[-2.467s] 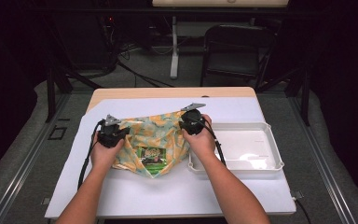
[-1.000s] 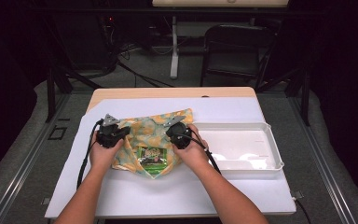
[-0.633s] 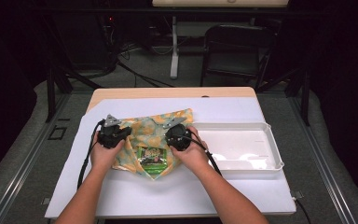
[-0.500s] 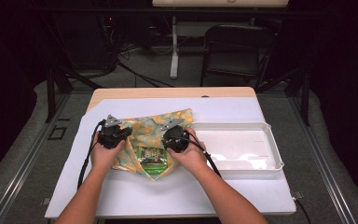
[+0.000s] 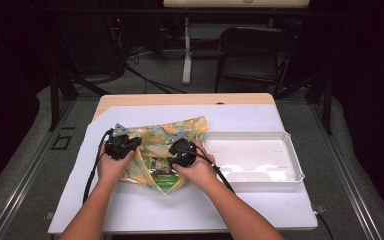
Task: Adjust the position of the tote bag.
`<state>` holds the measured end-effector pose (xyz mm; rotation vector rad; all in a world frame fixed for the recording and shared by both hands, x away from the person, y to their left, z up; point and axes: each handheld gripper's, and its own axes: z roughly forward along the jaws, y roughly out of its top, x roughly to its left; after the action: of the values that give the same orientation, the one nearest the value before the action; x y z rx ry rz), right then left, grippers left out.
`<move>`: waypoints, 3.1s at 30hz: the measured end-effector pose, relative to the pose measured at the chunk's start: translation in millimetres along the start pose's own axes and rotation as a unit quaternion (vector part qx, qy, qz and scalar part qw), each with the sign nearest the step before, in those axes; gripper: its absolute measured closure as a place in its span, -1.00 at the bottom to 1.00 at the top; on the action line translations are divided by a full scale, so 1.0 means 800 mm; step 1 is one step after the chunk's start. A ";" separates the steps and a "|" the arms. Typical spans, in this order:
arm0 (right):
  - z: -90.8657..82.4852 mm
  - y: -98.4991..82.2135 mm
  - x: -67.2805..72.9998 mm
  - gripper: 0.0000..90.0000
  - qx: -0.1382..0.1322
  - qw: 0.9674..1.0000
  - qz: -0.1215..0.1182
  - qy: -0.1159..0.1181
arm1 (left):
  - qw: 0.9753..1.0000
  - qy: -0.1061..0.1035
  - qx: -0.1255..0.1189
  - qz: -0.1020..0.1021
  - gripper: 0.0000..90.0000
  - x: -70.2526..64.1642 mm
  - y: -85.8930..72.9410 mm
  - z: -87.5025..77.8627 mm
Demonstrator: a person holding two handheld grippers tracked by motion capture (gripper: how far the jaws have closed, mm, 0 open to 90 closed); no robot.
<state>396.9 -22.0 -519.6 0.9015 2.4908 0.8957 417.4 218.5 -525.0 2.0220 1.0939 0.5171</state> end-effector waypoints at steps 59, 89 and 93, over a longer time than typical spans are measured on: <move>0.028 0.030 -0.071 1.00 -0.016 0.994 0.100 -0.029 | 1.000 -0.002 0.017 -0.002 0.86 0.003 -0.008 0.010; 0.057 0.021 -0.079 1.00 0.014 0.992 0.120 -0.026 | 0.999 -0.017 -0.013 0.044 0.44 -0.020 0.014 -0.006; 0.056 0.021 -0.078 1.00 0.013 0.992 0.119 -0.027 | 0.999 -0.015 0.015 0.042 0.41 -0.016 0.008 0.003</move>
<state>473.4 -33.4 -535.2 1.2352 2.3890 0.9006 415.3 204.2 -521.6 2.1027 1.0081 0.5131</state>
